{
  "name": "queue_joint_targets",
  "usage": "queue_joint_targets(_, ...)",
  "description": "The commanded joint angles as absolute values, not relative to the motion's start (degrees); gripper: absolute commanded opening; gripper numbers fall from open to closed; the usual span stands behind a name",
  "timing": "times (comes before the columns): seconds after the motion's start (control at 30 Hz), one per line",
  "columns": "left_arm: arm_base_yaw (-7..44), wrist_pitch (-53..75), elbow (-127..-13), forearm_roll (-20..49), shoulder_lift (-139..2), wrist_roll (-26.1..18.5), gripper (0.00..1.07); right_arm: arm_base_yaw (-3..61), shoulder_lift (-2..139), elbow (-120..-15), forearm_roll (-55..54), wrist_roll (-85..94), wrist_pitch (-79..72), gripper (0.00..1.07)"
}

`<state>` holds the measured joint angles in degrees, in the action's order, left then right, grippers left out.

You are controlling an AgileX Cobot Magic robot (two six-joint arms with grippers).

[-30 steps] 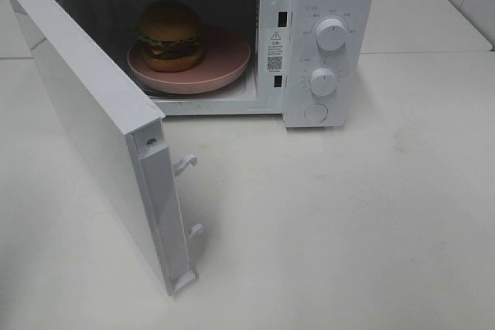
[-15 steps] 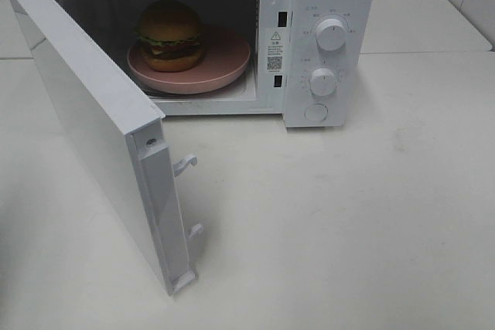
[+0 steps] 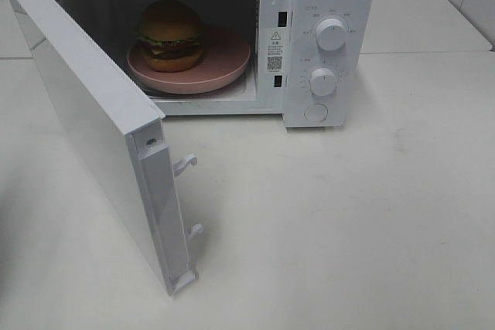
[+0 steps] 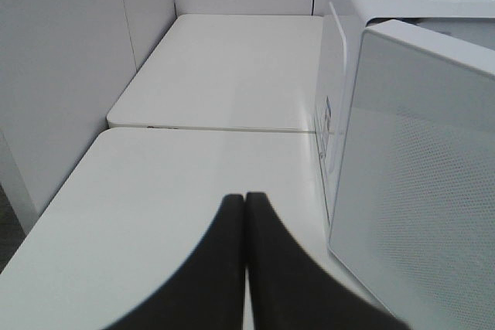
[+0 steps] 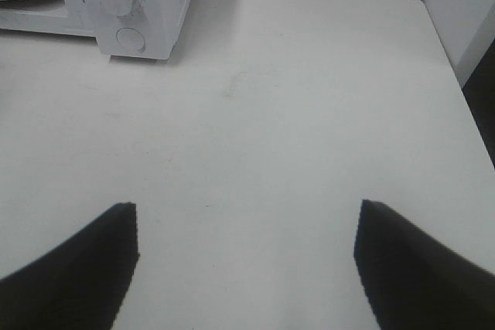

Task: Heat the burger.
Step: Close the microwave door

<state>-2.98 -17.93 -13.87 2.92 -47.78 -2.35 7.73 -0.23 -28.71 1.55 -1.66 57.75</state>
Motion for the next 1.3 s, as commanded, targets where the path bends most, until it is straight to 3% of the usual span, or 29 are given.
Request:
queue_joint_targets(0.03, -2.98, -24.12, -13.75, 1.20, -52.08, -0.29, 0.00, 7.33, -2.06, -28.53, 1.78, -1.15, 56.95, 0.74)
queue_joint_targets(0.2, -2.98, -29.05, -13.75, -5.79, -56.32, 4.47, 0.00, 7.33, -2.06, -28.53, 1.78, -1.15, 56.95, 0.74)
queue_joint_targets(0.23, -2.98, -31.97, -13.75, -10.20, -58.61, 7.68, 0.00, 7.33, -2.06, -28.53, 1.78, -1.15, 56.95, 0.74)
queue_joint_targets(0.33, -2.98, -36.10, -13.75, -15.30, -61.71, 11.46, 0.00, 7.33, -2.06, -28.53, 1.78, -1.15, 56.95, 0.74)
queue_joint_targets(0.53, -2.92, -45.38, -14.15, -21.60, -68.93, 14.21, 0.00, 7.33, -2.06, -28.53, 1.78, -1.15, 56.95, 0.74)
queue_joint_targets(0.87, 5.04, -46.75, -17.70, -21.14, -77.18, 14.21, 0.00, 7.33, -2.06, -28.53, 1.78, -1.20, 56.95, 0.74)
queue_joint_targets(1.3, 16.84, -49.05, -22.52, -13.12, -85.66, 12.26, 0.00, 7.33, -2.06, -28.53, 1.78, -1.15, 56.95, 0.74)
